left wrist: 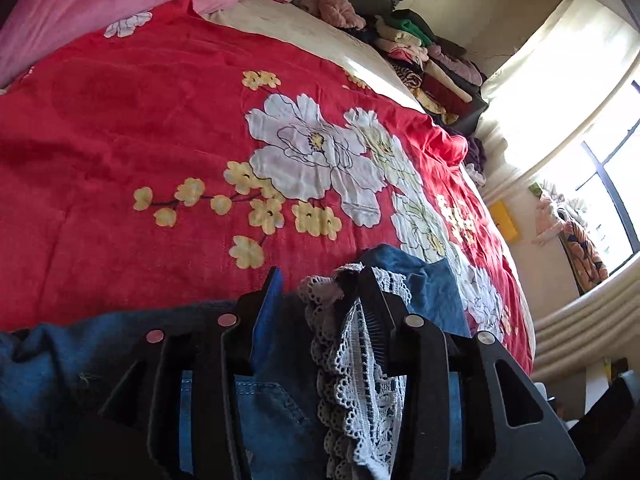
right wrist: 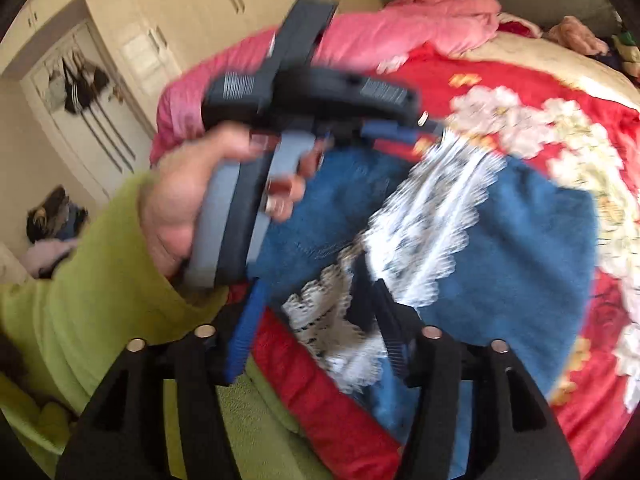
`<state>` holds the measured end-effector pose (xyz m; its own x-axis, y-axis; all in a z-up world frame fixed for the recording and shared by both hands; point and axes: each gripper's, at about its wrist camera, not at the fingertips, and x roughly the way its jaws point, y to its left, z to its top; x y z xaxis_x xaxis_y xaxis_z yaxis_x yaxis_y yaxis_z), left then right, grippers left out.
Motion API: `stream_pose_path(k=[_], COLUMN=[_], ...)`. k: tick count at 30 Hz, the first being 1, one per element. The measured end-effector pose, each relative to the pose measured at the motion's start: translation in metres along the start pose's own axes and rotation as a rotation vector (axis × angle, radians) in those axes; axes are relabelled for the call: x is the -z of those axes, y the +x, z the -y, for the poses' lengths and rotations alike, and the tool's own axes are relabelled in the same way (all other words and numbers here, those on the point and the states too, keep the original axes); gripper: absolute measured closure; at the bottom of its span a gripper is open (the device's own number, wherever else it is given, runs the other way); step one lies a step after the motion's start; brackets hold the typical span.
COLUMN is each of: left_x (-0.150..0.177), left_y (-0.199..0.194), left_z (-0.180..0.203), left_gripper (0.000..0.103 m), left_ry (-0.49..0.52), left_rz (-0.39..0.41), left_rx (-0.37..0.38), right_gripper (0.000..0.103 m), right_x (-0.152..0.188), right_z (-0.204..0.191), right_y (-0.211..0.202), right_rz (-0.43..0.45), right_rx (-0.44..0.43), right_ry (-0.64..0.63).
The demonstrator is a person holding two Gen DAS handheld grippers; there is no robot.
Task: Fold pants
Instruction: 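Lift the lace edge with both tools and fold it over the pants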
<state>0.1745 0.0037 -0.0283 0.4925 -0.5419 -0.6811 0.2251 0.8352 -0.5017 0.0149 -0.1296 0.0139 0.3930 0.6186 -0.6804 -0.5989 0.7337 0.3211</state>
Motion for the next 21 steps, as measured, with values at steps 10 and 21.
stream_pose_path(k=[10,21], left_x=[0.005,0.011], left_y=[0.018,0.028], left_z=[-0.003,0.03], left_gripper=[0.061,0.089], left_ry=[-0.044,0.141], left_rz=[-0.044,-0.026], left_rx=[0.067,-0.063], right_gripper=[0.038,0.092], right_x=[-0.023,-0.028], right_z=[0.147,0.184], right_y=[-0.031,0.007], right_rz=[0.071,-0.005], right_rx=[0.244,0.197], right_ry=[0.319,0.325])
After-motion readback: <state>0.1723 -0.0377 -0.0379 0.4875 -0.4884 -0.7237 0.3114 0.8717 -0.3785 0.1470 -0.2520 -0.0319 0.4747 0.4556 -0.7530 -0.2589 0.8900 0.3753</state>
